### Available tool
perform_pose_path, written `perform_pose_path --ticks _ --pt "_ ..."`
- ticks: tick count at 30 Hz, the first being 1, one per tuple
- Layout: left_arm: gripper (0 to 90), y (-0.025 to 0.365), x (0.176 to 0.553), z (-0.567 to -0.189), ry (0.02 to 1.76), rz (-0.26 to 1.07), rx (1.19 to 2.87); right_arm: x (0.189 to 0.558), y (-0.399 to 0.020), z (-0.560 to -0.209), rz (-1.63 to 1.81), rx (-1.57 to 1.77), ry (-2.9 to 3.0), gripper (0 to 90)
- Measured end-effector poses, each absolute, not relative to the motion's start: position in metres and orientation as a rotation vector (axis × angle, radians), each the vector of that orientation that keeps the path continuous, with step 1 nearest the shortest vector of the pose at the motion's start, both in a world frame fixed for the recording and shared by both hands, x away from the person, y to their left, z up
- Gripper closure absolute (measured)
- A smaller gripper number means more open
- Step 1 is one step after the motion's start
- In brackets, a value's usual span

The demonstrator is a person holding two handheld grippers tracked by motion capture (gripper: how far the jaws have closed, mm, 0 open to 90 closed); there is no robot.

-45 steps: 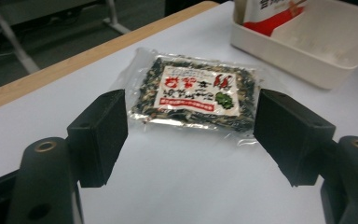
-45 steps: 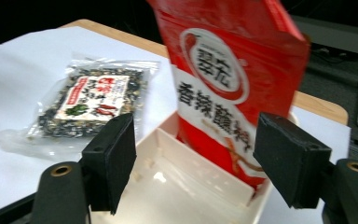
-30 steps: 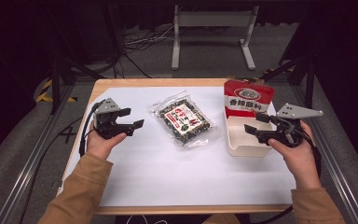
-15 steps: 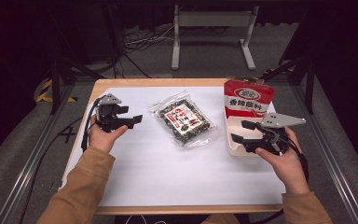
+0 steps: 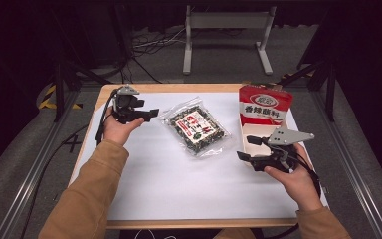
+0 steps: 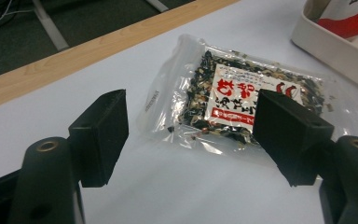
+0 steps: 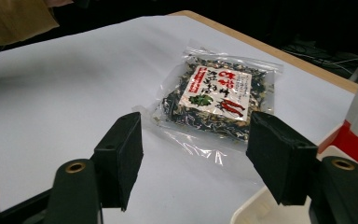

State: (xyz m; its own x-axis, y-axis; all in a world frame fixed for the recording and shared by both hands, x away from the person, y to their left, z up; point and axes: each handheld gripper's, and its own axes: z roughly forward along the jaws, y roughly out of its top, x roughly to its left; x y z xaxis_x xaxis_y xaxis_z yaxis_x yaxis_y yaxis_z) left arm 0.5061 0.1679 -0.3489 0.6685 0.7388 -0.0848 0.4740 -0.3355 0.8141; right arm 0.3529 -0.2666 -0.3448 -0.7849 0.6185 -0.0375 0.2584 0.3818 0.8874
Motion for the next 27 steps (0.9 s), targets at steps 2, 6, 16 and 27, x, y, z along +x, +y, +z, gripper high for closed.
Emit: perform_pose_path --ticks 2,6,16,27 --pt "28.3 0.167 0.509 -0.351 0.937 0.369 2.001 0.353 -0.266 -0.347 1.377 0.765 2.285 35.7" --pt "32.8 0.161 0.522 -0.36 0.938 0.396 2.01 0.352 -0.262 -0.352 1.395 0.77 2.286 36.2" --pt "32.2 0.156 0.546 -0.384 0.992 0.347 1.965 0.342 -0.261 -0.359 1.386 0.78 2.277 36.8" --pt "34.3 0.152 0.569 -0.399 1.046 0.285 1.976 0.333 -0.264 -0.36 1.386 0.785 2.26 37.4"
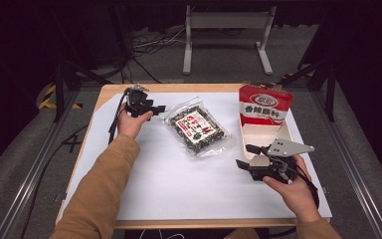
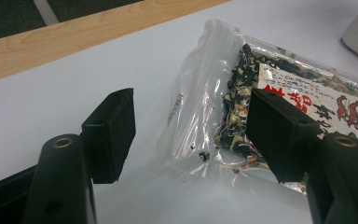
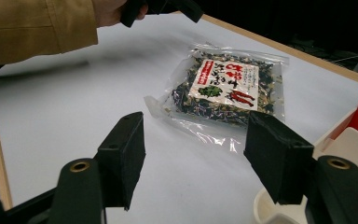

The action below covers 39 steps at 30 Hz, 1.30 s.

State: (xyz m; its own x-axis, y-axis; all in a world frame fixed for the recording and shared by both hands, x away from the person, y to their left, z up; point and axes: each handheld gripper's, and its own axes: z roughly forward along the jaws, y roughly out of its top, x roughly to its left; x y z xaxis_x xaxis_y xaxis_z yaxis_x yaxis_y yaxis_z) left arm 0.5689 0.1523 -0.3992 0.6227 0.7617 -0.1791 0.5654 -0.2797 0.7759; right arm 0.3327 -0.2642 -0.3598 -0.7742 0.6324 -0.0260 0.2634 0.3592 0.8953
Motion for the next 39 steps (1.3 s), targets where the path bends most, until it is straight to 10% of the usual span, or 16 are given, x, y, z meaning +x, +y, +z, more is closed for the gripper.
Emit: perform_pose_path --ticks 39 --pt "50.2 0.152 0.591 -0.446 1.149 0.11 1.924 0.331 -0.257 -0.368 1.372 0.756 2.285 36.9"
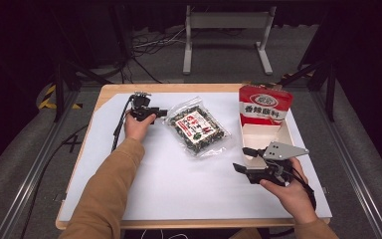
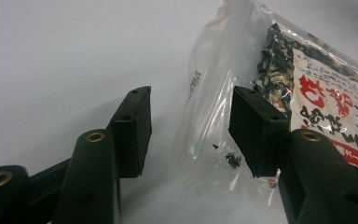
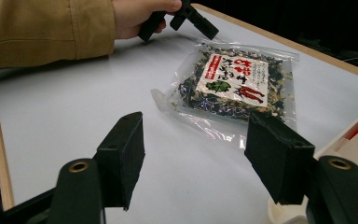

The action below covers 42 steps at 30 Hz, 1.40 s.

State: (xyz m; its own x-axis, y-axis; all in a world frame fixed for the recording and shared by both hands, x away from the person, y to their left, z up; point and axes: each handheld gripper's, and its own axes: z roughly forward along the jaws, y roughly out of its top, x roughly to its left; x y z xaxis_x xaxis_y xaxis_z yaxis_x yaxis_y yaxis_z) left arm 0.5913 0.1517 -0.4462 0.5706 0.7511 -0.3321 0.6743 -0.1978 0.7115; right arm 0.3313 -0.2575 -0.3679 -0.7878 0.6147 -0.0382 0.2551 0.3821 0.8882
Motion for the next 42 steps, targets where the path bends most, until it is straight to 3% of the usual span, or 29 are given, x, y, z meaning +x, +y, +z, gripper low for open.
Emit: perform_pose_path --ticks 9,20,31,42 --pt "61.0 0.153 0.593 -0.45 1.152 0.098 1.961 0.332 -0.256 -0.37 1.358 0.753 2.291 36.7" --pt "82.2 0.147 0.59 -0.449 1.147 0.13 2.013 0.332 -0.257 -0.371 1.352 0.755 2.291 36.5" --pt "90.0 0.143 0.587 -0.448 1.147 0.178 2.031 0.332 -0.257 -0.371 1.343 0.75 2.293 36.5" --pt "90.0 0.148 0.583 -0.437 1.13 0.19 2.026 0.332 -0.256 -0.372 1.341 0.756 2.292 36.6"
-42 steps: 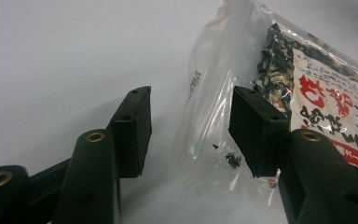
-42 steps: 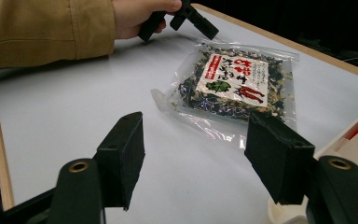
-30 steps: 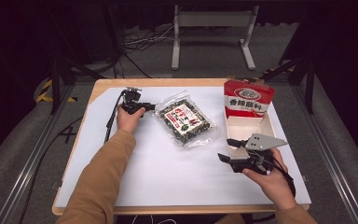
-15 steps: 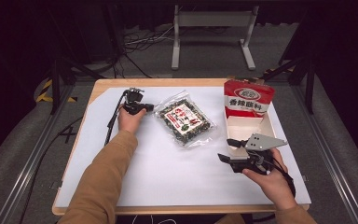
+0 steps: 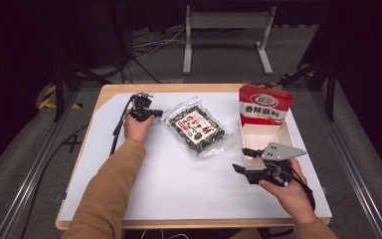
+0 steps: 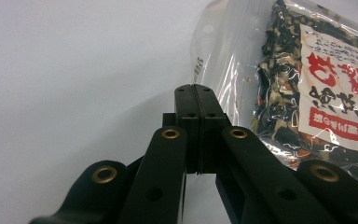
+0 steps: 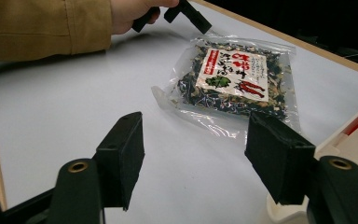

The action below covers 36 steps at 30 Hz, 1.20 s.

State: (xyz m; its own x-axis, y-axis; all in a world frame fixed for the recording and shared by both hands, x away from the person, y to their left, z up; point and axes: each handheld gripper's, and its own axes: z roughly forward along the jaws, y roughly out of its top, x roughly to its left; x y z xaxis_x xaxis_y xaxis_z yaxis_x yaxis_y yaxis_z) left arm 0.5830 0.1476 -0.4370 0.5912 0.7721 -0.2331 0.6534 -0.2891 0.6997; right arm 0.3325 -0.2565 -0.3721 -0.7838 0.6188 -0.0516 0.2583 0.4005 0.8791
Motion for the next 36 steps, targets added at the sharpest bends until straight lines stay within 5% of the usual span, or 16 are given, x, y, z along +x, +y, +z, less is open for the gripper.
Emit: perform_pose_path --ticks 36 --pt "90.0 0.157 0.483 -0.315 0.676 0.258 1.814 0.345 -0.248 -0.354 1.373 0.752 2.244 36.6"
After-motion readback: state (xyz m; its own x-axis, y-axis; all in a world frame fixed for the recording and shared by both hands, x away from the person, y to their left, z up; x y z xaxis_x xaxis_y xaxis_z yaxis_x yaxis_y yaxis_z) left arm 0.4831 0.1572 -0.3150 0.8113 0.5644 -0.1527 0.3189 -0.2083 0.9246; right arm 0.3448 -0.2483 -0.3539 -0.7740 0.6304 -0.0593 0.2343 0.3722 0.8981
